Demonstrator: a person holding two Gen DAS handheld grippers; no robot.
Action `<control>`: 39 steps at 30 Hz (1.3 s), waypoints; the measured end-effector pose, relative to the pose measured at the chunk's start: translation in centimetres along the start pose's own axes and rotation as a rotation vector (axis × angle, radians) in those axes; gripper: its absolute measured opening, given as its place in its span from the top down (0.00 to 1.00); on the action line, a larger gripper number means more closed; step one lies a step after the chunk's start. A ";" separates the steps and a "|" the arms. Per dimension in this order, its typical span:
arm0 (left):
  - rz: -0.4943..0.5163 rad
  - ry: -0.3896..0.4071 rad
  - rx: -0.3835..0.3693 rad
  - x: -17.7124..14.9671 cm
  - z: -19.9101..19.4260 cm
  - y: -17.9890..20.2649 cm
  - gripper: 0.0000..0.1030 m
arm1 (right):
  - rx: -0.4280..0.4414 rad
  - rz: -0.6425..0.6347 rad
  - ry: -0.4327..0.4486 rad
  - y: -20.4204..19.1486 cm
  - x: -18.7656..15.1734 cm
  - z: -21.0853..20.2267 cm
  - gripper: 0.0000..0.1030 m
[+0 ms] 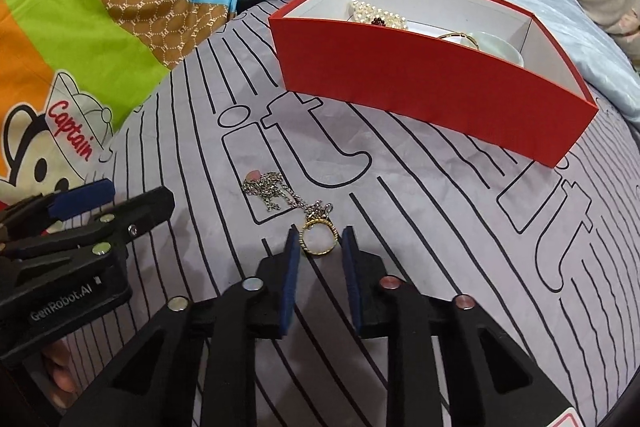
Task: Organize jewelry
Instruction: 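Grasp the silver chain with the left tool while the right tool grasps the gold ring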
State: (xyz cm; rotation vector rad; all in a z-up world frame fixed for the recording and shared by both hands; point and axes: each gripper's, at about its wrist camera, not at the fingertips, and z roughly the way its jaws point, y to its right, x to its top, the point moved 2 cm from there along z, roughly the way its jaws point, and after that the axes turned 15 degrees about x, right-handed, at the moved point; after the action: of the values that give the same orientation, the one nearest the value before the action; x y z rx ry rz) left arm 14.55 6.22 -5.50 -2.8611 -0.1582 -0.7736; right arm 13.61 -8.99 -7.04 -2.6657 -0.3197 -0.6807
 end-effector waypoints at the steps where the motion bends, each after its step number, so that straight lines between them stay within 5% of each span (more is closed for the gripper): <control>1: 0.000 0.000 0.000 0.1 0.0 0.1 0.34 | 0.003 0.000 -0.001 0.1 -0.1 -0.1 0.84; 17: 0.069 0.009 -0.066 1.0 0.5 5.5 0.32 | -0.003 0.105 0.047 4.0 -0.8 -4.2 0.84; 24: 0.106 0.010 -0.028 1.2 1.7 7.0 0.55 | 0.004 0.118 0.058 4.8 -0.4 -4.5 0.84; 31: 0.123 0.022 -0.021 1.6 1.9 7.2 0.92 | 0.010 0.122 0.059 5.1 -0.1 -4.2 0.84; 39: 0.118 0.016 -0.042 1.8 1.3 7.3 0.95 | 0.015 0.118 0.074 5.2 0.6 -4.8 0.84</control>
State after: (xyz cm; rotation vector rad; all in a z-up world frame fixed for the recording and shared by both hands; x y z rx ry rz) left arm 17.79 -0.54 -6.71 -2.8721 0.0290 -0.7846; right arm 13.67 -15.58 -4.37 -2.6137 -0.1462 -0.7346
